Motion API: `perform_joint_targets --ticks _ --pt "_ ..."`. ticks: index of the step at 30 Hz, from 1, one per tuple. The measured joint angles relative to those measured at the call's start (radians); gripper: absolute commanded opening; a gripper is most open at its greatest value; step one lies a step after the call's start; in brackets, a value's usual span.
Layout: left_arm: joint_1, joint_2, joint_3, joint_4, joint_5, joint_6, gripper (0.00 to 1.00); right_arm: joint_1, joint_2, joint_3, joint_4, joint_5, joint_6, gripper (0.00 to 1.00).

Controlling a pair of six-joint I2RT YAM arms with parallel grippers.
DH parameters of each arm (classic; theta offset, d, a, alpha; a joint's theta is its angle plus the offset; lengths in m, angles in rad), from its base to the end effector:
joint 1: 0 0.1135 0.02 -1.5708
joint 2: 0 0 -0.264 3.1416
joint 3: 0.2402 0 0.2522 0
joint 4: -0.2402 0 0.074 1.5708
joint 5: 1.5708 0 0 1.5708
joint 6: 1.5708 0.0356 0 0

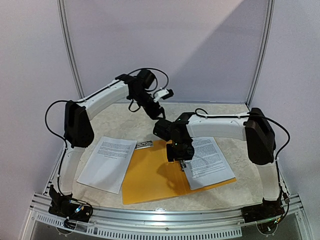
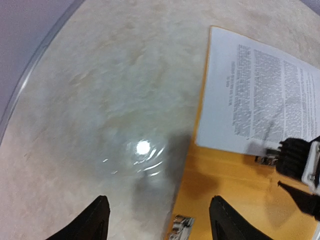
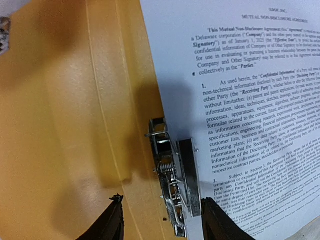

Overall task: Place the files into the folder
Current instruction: Move the folder with some files to the center of the board.

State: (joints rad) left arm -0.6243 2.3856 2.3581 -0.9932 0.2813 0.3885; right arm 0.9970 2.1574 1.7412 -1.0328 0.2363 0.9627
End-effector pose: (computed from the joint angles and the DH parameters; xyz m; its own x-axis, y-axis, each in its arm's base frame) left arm 0.4122 -0.3091 0.2556 -0.3828 0.7243 -0.5735 0.8907 0.4541 -0.0210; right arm 0.2391 0.3546 0.1814 -0.9653 -0.0235 -0.2601 -0.0154 0.9993 -0.0330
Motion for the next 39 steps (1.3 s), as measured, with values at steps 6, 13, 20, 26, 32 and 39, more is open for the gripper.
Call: perform_joint_targets --ticks 6,13,20,26,32,39 --pt "0.192 -0.045 -0.056 -0.091 0.015 0.001 0.71 -0.01 0.073 0.019 -0.01 0.0 -0.12 0.48" --pt "0.34 -0.074 -0.267 -0.161 0.026 0.001 0.71 -0.03 0.082 0.008 0.004 -0.004 -0.208 0.27" --pt "0.337 -0.131 -0.364 -0.202 0.026 0.013 0.71 -0.06 0.068 -0.023 0.035 0.004 -0.316 0.21" --pt "0.336 -0.169 -0.364 -0.225 0.026 0.024 0.71 -0.101 0.061 -0.034 0.051 0.031 -0.515 0.25" --pt "0.336 -0.184 -0.387 -0.227 0.025 0.026 0.71 -0.154 0.061 -0.032 0.051 0.017 -0.613 0.3" --pt "0.336 -0.184 -0.391 -0.229 0.025 0.026 0.71 -0.16 0.054 -0.04 0.058 0.014 -0.654 0.34"
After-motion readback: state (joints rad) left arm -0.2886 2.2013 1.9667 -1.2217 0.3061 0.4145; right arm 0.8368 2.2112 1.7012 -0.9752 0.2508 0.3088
